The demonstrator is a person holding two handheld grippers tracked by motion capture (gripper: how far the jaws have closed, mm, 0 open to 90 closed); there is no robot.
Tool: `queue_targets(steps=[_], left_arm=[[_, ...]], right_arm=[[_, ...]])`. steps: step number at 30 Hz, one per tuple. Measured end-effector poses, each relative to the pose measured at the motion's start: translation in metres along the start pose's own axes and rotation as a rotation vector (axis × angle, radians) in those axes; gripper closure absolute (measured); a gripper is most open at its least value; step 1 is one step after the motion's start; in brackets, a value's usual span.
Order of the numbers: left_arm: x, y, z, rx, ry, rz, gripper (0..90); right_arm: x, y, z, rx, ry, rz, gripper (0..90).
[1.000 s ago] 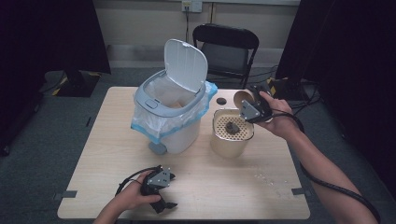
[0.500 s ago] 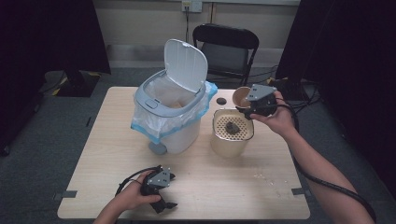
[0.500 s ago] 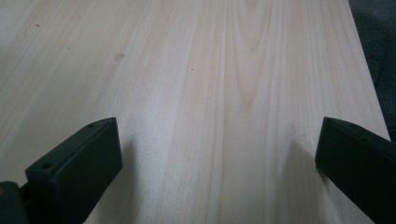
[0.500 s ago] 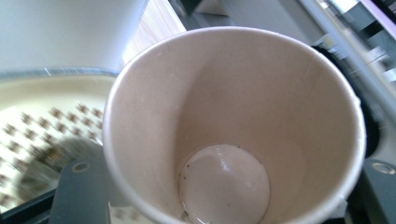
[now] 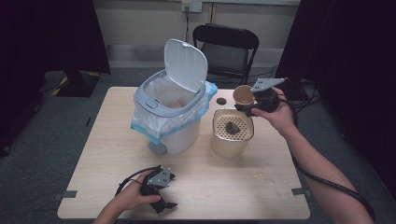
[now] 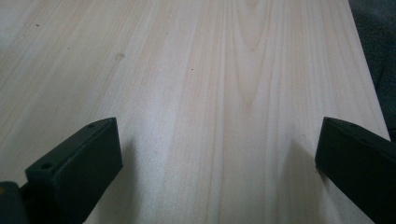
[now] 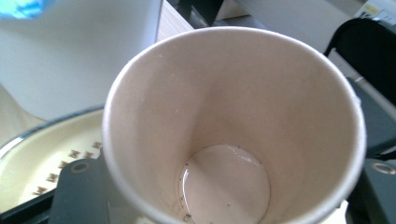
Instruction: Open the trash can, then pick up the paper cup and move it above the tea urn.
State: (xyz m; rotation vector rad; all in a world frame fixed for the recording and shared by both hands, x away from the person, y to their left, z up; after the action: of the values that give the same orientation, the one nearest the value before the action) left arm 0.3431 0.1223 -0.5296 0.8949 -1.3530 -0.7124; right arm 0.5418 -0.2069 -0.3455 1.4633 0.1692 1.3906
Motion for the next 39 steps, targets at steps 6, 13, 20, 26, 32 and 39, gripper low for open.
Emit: queue_targets(steps=[6, 13, 20, 26, 32, 39], left_arm=[[0.0, 0.0, 0.0, -0.004, -0.002, 0.003, 0.0], [0.001, 0.0, 0.0, -0.004, -0.002, 0.011, 0.0], [0.001, 0.0, 0.0, -0.006, -0.003, 0.013, 0.0], [0.001, 0.0, 0.0, -0.005, -0.002, 0.013, 0.0], [0.001, -0.001, 0.0, -0.006, 0.004, 0.015, 0.0], [0.0, 0.0, 0.0, -0.005, -0.004, 0.002, 0.0]], right_arm=[[0.002, 0.001, 0.001, 0.041, -0.038, 0.011, 27.8], [0.006, 0.005, 0.001, 0.061, -0.043, 0.011, 27.8], [0.011, 0.01, -0.001, 0.083, -0.05, 0.017, 27.8], [0.017, 0.016, -0.003, 0.093, -0.044, 0.017, 27.7], [0.022, 0.022, -0.005, 0.11, -0.046, 0.019, 27.7], [0.029, 0.028, -0.008, 0.121, -0.04, 0.015, 27.6]])
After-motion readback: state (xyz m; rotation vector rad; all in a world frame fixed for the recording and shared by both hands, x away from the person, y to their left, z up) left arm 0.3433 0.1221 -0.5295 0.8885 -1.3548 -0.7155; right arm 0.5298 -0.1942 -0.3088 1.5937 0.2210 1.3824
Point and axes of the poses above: each handheld gripper's, and its own axes: y roughly backward along the jaws, x roughly out of its top, z roughly to its right, the point moved 4 cm from there along -y, roughly forward along the jaws, and after that the axes turned 14 degrees about -z, right-handed, at the moved point
